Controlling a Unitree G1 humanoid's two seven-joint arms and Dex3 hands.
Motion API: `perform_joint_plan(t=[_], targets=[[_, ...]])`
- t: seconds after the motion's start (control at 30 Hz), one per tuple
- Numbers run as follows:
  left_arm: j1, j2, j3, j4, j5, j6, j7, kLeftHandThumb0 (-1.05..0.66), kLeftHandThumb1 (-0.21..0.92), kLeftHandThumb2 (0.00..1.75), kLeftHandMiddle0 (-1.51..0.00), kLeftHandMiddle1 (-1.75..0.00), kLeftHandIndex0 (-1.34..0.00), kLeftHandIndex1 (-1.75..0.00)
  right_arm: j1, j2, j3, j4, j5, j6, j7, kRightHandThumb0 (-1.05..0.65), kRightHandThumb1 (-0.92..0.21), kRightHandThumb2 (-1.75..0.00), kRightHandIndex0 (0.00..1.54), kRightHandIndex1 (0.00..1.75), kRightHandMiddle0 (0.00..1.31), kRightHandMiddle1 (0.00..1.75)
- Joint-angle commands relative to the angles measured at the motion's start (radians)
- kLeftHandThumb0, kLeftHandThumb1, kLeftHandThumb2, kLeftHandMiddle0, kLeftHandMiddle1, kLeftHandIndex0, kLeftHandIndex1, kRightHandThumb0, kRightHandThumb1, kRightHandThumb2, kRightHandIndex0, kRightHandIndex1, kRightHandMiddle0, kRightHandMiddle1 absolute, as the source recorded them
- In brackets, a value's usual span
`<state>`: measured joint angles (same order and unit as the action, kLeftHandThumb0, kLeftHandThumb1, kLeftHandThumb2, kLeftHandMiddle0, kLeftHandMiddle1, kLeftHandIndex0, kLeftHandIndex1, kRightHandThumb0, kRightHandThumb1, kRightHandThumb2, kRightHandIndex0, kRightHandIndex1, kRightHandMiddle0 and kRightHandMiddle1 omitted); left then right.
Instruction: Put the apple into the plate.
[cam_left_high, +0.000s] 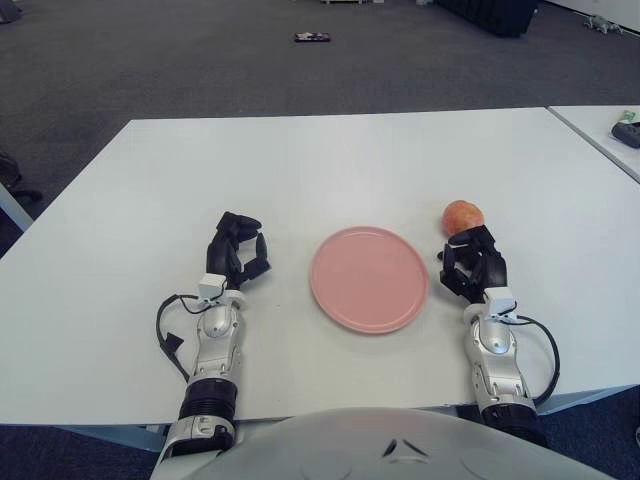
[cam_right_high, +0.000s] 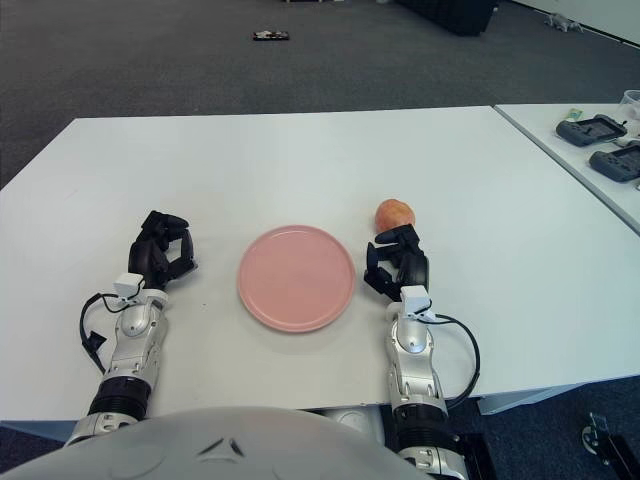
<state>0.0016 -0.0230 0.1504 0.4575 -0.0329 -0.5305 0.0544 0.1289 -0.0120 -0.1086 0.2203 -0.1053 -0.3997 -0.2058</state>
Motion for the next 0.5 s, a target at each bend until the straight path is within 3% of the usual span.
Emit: perform_joint_plan(t=[0.0,0.1,0.23,0.47], targets=[[0.038,-0.004,-0.001,0.037,0.003,-0.003,0.008,-0.44,0.43,1.19,-0.88,-1.75,-0.52,-1.75,0.033,-0.008,0.009,-0.177,-0.061,0.030,-0.016,-0.40,-0.61,-0.95,0.58,1.44,0.38,1.75],[0.039,-0.006,0.000,0.034,0.004,0.003,0.011,-0.44,0.43,1.18,-0.87,-1.75,-0.52,-1.75,0.077,0.000,0.026,-0.331,-0.116,0.093,-0.015,-0.40,-0.60,-0.96,0.58,1.43,0.39,1.75],[0.039,-0.010,0.003,0.034,-0.002,0.011,0.010,-0.44,0.44,1.17,-0.86,-1.75,-0.51,-1.75,0.111,-0.005,0.046,-0.394,-0.216,0.072,-0.042,-0.40,-0.61,-0.95,0.56,1.41,0.38,1.75],[0.038,-0.015,0.005,0.041,-0.014,0.008,0.002,-0.43,0.46,1.15,-0.85,-1.75,-0.50,-1.75,0.117,-0.060,0.068,-0.431,-0.339,0.052,-0.046,-0.36,-0.84,-0.64,0.43,1.34,0.24,1.75]])
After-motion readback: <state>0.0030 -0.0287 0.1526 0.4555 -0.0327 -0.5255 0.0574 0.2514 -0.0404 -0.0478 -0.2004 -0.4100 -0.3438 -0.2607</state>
